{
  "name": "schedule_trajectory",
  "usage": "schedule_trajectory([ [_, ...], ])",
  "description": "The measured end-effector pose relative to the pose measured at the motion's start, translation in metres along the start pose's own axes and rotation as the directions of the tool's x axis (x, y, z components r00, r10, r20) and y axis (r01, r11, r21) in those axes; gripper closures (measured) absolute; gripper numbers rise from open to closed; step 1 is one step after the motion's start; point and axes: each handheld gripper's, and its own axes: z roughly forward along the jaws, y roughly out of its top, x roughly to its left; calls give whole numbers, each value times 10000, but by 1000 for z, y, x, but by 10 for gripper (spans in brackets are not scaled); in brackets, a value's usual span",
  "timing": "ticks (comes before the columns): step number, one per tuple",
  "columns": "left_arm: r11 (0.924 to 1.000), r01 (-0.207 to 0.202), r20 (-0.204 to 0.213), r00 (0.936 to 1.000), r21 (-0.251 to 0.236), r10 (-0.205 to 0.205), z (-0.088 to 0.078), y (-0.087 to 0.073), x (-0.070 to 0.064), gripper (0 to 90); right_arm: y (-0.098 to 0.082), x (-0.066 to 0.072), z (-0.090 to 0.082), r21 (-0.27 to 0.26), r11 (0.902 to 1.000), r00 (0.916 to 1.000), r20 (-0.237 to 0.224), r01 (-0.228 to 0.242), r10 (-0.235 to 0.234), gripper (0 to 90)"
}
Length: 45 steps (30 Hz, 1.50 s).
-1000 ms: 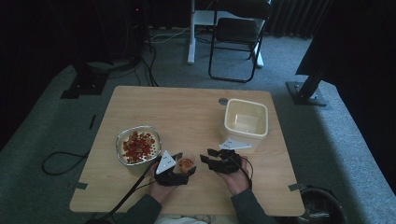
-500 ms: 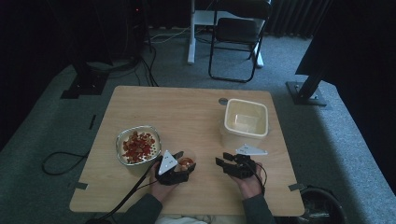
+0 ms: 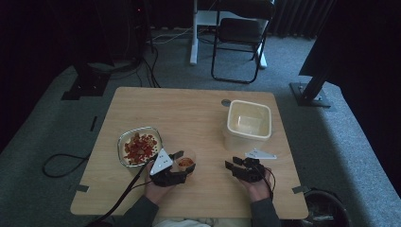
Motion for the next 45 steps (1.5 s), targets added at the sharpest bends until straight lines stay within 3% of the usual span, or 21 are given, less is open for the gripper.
schedule_trajectory([
  [9,9984,432,104,9990,-376,-429,-24,24,0,325,-1,-2,-1,20,10000,9999,121,-40,39,534],
  [18,9982,136,-200,9997,-592,-149,-57,52,1,327,-1,-5,0,88,9999,9999,141,-68,67,534],
  [21,9976,220,-285,9993,-654,-239,-64,56,4,327,-1,-6,0,88,9999,9999,149,-62,60,534],
  [24,9977,286,-531,9981,-607,-319,-75,61,10,327,-1,-7,0,97,9999,9998,173,-86,84,533],
  [31,9956,447,-468,9977,-829,-487,-95,72,24,327,-3,-10,-3,45,9998,9994,298,-180,179,531],
  [39,9928,244,-743,9967,-1173,-332,-112,83,41,326,-5,-13,-3,77,9996,9988,413,-274,271,531],
  [45,9922,138,-1419,9894,-1241,-315,-125,81,74,327,-6,-18,-6,79,9995,9980,568,-298,293,528],
])
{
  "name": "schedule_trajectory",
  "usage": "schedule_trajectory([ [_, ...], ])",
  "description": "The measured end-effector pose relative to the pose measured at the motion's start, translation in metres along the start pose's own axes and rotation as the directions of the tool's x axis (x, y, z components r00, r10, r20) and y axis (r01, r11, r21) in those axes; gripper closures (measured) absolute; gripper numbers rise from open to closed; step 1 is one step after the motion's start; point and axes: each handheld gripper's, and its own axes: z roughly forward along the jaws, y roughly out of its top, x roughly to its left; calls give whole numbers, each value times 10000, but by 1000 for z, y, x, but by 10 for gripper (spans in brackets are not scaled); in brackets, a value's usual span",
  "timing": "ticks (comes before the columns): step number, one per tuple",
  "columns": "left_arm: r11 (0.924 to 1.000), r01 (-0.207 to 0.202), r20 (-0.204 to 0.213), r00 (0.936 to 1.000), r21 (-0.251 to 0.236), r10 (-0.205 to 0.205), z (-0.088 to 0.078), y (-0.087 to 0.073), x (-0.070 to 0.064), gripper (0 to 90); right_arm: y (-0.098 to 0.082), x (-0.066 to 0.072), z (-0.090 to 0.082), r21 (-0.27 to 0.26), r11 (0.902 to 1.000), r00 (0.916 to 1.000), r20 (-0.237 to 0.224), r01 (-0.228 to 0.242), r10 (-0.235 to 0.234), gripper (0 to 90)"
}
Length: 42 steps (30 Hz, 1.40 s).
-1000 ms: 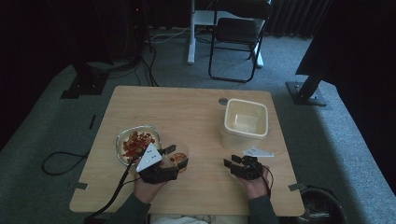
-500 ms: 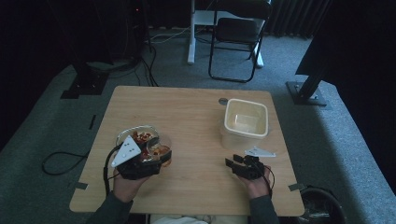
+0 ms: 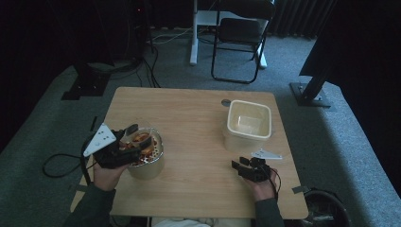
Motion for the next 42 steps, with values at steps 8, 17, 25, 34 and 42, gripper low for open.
schedule_trajectory([
  [8,9998,-160,-1018,9947,131,172,-14,-10,46,326,-4,-9,-9,-87,9998,9996,242,-156,158,527],
  [17,9962,-480,-2332,9703,725,637,-35,-19,77,327,-9,-17,-16,-80,9995,9984,483,-293,296,525],
  [25,9812,-743,-3221,9378,1780,1294,-32,-37,86,327,-15,-22,-19,50,9992,9969,688,-387,383,524],
  [34,9430,-1493,-3468,9033,2973,2523,-15,-45,79,331,-23,-24,-17,270,9991,9947,977,-337,309,517],
  [42,8991,-2306,-3384,8683,3721,3628,-4,-48,73,332,-27,-29,-17,299,9981,9931,1060,-533,498,517],
])
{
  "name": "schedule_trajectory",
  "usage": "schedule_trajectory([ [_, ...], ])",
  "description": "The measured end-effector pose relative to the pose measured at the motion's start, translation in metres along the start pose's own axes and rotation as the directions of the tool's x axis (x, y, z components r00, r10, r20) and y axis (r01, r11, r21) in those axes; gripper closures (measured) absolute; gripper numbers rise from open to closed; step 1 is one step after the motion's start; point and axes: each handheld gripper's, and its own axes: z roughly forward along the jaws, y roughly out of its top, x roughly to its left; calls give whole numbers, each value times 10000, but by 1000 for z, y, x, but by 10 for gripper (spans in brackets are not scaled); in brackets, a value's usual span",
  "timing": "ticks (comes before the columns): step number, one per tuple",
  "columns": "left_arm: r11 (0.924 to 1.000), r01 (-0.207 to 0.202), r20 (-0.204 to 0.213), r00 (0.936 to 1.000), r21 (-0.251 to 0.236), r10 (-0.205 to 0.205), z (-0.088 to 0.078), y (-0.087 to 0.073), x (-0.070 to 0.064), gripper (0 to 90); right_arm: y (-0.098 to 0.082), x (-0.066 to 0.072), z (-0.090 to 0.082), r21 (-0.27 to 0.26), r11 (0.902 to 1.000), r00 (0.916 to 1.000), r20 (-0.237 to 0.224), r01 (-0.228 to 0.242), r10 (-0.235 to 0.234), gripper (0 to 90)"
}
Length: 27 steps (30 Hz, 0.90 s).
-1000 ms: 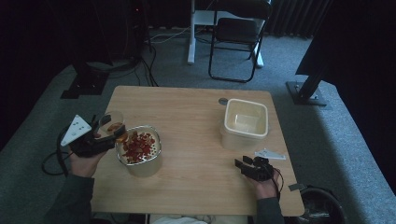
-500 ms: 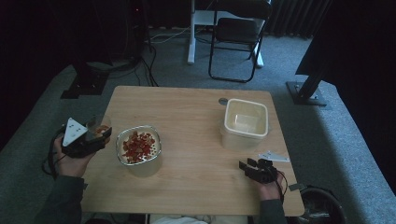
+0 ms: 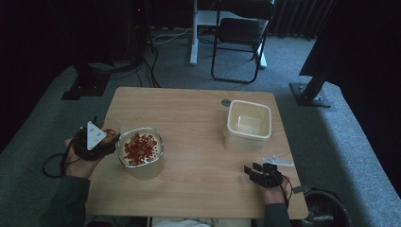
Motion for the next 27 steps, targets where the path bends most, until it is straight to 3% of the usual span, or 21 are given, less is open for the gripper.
schedule_trajectory([
  [7,9979,-619,-164,9979,205,622,2,4,-3,332,-2,-1,3,117,9999,10000,33,-8,8,518],
  [15,9959,-882,-183,9959,197,885,1,8,-1,333,-5,-2,5,255,9997,9998,178,-25,21,518],
  [22,9887,-1474,-258,9886,280,1481,-1,13,-4,333,-6,-5,8,355,9993,9998,171,-116,110,517],
  [27,9793,-2000,-222,9794,322,2007,-2,16,-8,333,-7,-5,9,411,9990,9997,169,-184,178,517],
])
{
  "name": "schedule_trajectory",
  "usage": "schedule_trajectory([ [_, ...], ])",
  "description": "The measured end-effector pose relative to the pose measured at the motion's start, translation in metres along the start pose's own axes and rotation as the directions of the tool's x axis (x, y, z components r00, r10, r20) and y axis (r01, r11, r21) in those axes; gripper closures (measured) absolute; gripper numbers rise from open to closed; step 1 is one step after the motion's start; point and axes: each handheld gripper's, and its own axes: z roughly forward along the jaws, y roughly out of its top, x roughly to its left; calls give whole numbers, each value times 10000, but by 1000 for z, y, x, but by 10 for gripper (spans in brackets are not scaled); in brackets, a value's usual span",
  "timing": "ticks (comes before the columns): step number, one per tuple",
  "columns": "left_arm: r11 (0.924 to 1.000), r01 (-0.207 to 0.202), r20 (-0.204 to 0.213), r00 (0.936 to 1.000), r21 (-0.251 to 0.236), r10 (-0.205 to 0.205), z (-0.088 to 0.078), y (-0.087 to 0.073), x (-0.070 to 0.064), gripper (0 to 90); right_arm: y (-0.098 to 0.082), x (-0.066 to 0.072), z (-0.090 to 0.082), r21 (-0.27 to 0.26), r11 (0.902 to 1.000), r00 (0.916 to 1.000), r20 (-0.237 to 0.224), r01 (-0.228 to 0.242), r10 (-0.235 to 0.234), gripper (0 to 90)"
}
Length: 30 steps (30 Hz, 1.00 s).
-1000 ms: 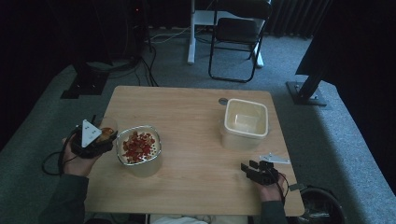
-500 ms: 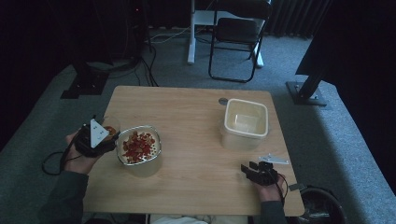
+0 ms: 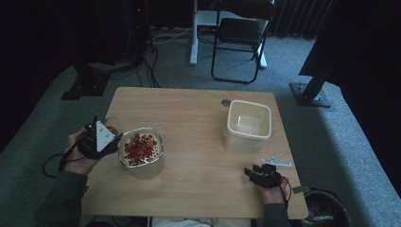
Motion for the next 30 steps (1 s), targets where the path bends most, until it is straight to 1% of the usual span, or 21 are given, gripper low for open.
schedule_trajectory([
  [3,9993,-351,139,9993,90,349,0,2,-1,332,0,0,1,31,10000,10000,-15,41,-41,517],
  [5,9978,-635,291,9976,178,630,-1,4,-2,332,-1,0,1,34,10000,10000,-22,55,-55,517],
  [8,9935,-1091,454,9932,319,1076,-1,8,-2,332,-1,0,1,24,10000,10000,-35,30,-30,517],
  [10,9909,-1284,560,9904,408,1261,-2,10,-2,332,-1,0,1,11,10000,10000,-33,26,-26,516],
  [12,9853,-1626,497,9859,515,1601,-2,13,-3,333,-1,0,1,12,10000,10000,-34,8,-8,517],
  [14,9770,-2037,399,9787,633,2015,-3,15,-5,333,-1,0,1,10,10000,10000,-46,-6,6,517],
  [15,9742,-2160,371,9761,651,2139,-3,16,-6,333,-1,0,1,11,10000,10000,-47,-13,13,517],
  [16,9698,-2334,295,9723,704,2319,-3,17,-7,334,-1,0,1,8,10000,10000,-46,-11,11,517],
  [19,9543,-2846,177,9586,913,2842,-2,19,-11,335,-1,0,1,-1,10000,10000,-48,-5,5,517],
  [20,9463,-3079,191,9513,982,3075,-2,20,-12,335,-1,0,1,-1,10000,10000,-49,-6,6,517],
  [21,9412,-3217,186,9467,1031,3215,-1,21,-13,337,-1,0,1,-1,10000,10000,-52,-9,9,517],
  [22,9333,-3417,167,9395,1104,3420,-1,22,-14,337,-1,0,1,-2,10000,10000,-52,-14,14,517],
  [23,9234,-3652,180,9305,1179,3658,-1,24,-15,337,-1,0,1,-1,10000,10000,-52,-22,22,517],
  [25,9093,-3967,195,9174,1257,3976,-2,27,-16,338,-1,0,1,-5,10000,10000,-56,-13,13,518],
  [26,8980,-4187,222,9074,1350,4198,-2,29,-16,338,-1,0,1,-7,10000,10000,-57,-12,12,518],
  [27,8917,-4309,217,9015,1388,4322,-3,30,-16,338,-1,0,1,-2,10000,10000,-58,-19,19,518],
  [28,8822,-4482,186,8926,1446,4504,-3,31,-17,338,-1,0,1,-4,10000,10000,-58,-16,16,518],
  [29,8746,-4618,143,8852,1476,4649,-3,32,-18,338,-1,0,1,-4,10000,10000,-58,-17,17,518],
  [30,8636,-4792,131,8753,1564,4834,-3,34,-19,338,-1,0,1,-1,10000,10000,-59,-23,23,518],
])
